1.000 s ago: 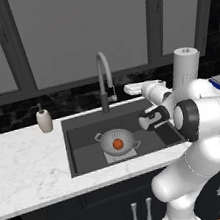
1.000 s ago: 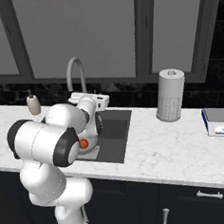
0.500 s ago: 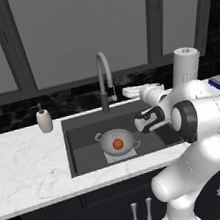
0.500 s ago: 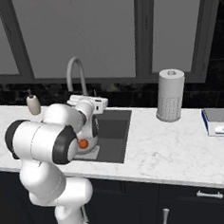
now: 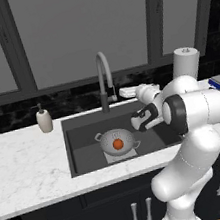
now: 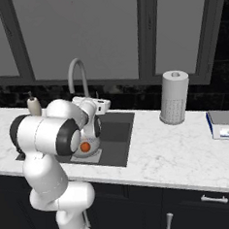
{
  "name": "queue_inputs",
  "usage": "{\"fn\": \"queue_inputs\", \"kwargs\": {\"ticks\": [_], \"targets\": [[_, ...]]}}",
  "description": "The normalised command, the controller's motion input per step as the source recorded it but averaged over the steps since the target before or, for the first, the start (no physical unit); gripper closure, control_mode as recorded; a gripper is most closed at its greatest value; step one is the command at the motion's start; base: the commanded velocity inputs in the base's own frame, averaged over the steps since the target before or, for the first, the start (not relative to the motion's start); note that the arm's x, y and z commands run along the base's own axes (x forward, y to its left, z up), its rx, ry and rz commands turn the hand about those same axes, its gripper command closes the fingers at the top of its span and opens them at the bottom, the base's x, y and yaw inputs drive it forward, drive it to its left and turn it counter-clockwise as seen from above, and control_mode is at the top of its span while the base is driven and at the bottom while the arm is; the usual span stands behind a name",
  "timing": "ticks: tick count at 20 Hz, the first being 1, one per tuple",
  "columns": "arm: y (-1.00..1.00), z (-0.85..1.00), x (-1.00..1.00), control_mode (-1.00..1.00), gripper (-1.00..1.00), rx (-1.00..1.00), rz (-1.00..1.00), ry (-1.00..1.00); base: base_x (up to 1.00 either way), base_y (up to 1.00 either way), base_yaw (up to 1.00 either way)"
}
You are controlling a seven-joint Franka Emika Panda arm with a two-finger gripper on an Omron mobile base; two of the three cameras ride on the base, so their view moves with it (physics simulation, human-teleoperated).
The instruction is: Put the colander in the sink, put the orange in the colander, and turn on the sink faucet and pour water over the colander.
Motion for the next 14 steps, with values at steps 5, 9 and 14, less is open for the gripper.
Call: {"fn": "queue_inputs", "kwargs": {"ticks": [5,9,14], "targets": [[-0.14,-0.65,0.14,-1.00,-1.00,0.00,0.04,-0.10,0.00,0.00,0.00],[-0.12,-0.57,0.26,-1.00,-1.00,0.00,0.05,-0.12,0.00,0.00,0.00],[-0.06,-0.46,0.39,-1.00,-1.00,0.00,0.05,-0.12,0.00,0.00,0.00]]}}
